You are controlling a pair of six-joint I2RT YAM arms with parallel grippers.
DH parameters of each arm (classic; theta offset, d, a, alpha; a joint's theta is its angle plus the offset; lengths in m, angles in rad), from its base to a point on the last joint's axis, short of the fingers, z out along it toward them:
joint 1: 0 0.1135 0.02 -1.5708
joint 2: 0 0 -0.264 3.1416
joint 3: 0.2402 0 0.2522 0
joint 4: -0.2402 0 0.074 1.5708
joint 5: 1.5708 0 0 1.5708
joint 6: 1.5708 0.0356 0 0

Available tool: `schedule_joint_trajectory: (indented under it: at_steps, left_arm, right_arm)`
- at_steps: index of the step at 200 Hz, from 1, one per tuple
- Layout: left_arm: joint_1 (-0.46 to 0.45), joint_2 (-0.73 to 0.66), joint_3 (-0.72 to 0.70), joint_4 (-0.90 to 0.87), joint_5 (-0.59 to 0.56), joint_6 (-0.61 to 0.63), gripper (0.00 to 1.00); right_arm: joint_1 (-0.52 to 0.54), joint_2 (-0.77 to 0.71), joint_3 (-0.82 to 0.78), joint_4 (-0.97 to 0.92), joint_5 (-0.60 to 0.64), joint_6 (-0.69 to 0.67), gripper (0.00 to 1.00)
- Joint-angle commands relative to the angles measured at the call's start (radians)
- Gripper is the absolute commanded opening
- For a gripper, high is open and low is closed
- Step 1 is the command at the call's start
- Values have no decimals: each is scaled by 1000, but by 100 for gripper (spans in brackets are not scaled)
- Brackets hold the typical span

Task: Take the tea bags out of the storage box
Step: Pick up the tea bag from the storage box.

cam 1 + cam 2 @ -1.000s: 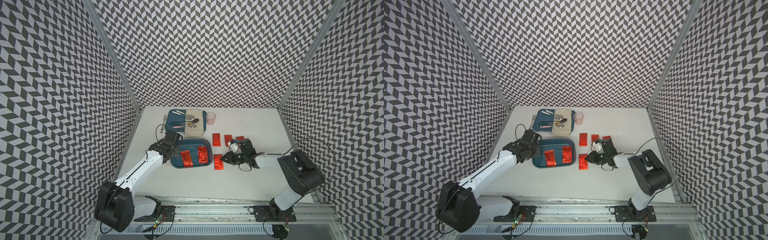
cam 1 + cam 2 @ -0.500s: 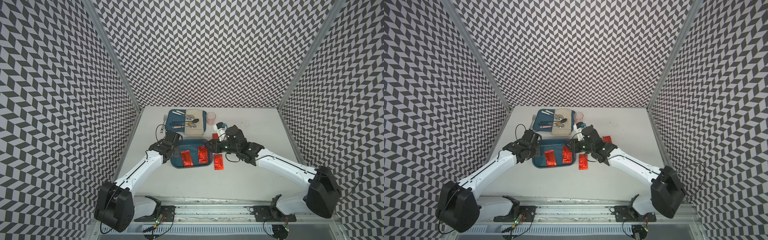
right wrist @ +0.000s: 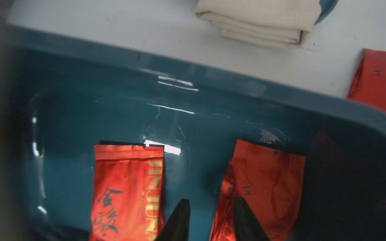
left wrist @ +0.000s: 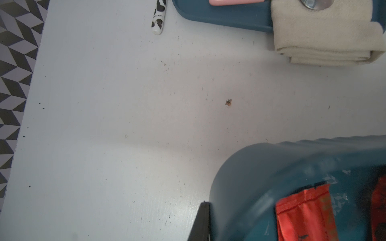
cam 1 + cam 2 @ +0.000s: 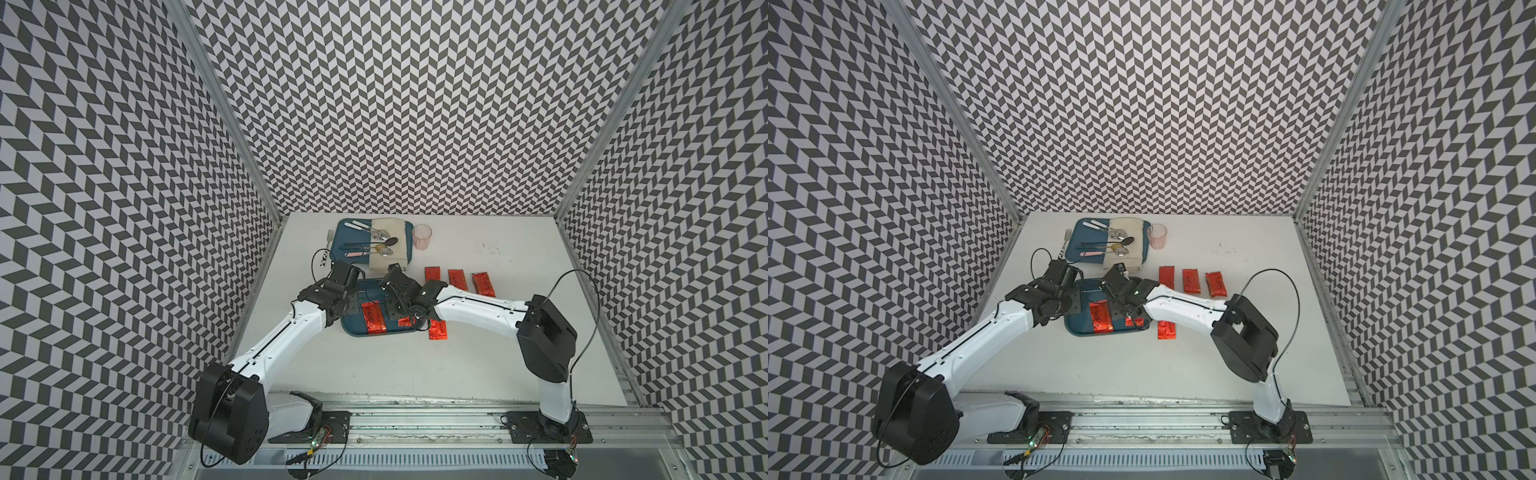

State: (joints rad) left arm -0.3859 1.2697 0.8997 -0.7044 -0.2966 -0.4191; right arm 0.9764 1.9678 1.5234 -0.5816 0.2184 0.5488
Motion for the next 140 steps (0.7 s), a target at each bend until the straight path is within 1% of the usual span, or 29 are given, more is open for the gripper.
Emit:
schedule_joint_trajectory:
  at_steps: [1,31,83,103,122,140]
  left_arm:
    - [2,-7,10,18,9,-4,0]
    - [2,-8,10,19,9,-4,0]
    - [2,-3,10,19,10,-3,0]
    - [3,0,10,19,11,-3,0]
    - [3,1,10,19,13,-1,0]
    - [2,2,10,19,14,-1,0]
  right_arm:
    - [11,18,49,-38,97,-10,38]
    - [13,41,74,-74,146,-15,37]
    - [13,126,135,-106,128,-34,37]
    - [13,147,151,-123,146,-35,37]
    - [14,156,158,-138,165,-32,33]
    - [17,155,159,-142,172,-33,27]
